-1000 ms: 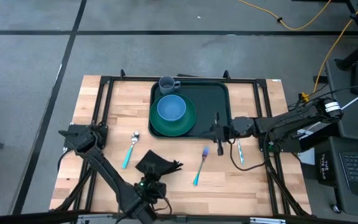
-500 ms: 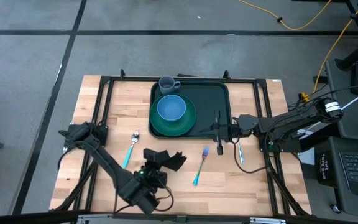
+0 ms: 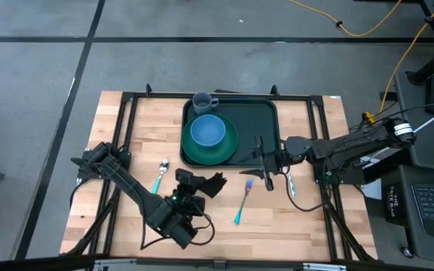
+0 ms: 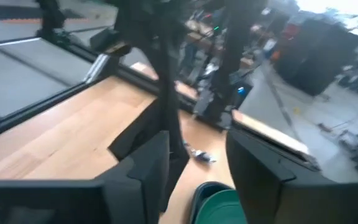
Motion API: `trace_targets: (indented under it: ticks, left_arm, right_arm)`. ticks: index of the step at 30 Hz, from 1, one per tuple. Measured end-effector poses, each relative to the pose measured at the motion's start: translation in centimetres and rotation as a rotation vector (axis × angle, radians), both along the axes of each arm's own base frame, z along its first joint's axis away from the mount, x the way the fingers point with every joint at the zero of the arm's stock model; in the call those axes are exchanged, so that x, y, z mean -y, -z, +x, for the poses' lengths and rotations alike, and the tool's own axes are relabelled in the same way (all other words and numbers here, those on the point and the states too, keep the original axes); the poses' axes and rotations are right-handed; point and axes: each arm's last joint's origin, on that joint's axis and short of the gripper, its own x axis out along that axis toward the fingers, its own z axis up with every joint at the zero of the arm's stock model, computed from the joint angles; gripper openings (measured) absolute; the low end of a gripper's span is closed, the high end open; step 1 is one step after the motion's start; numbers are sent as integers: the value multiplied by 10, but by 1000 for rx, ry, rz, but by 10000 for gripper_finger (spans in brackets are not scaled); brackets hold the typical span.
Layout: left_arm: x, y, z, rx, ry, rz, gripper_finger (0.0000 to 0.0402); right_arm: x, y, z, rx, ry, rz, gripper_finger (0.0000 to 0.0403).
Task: Set up tray
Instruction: Put the black napkin to the right of the green plate on the dark green tray
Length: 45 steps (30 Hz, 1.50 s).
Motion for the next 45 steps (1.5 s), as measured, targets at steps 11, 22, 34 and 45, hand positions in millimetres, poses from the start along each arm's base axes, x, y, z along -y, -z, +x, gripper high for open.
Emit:
trace_targets:
  ticks: [11, 22, 34, 45]
  left_arm:
    - [-3, -5, -2, 2, 16, 17, 2]
    - [-8, -6, 1, -8, 8, 24, 2]
    - [-8, -6, 2, -9, 10, 22, 2]
    - [-10, -5, 4, -14, 7, 25, 2]
  right_arm:
    - [-4, -33, 9, -126, -90, 73, 238]
    - [-13, -9, 56, -192, -151, 33, 241]
    - [-20, -12, 96, -230, -172, 36, 241]
    - [-29, 7, 108, -279, -172, 66, 241]
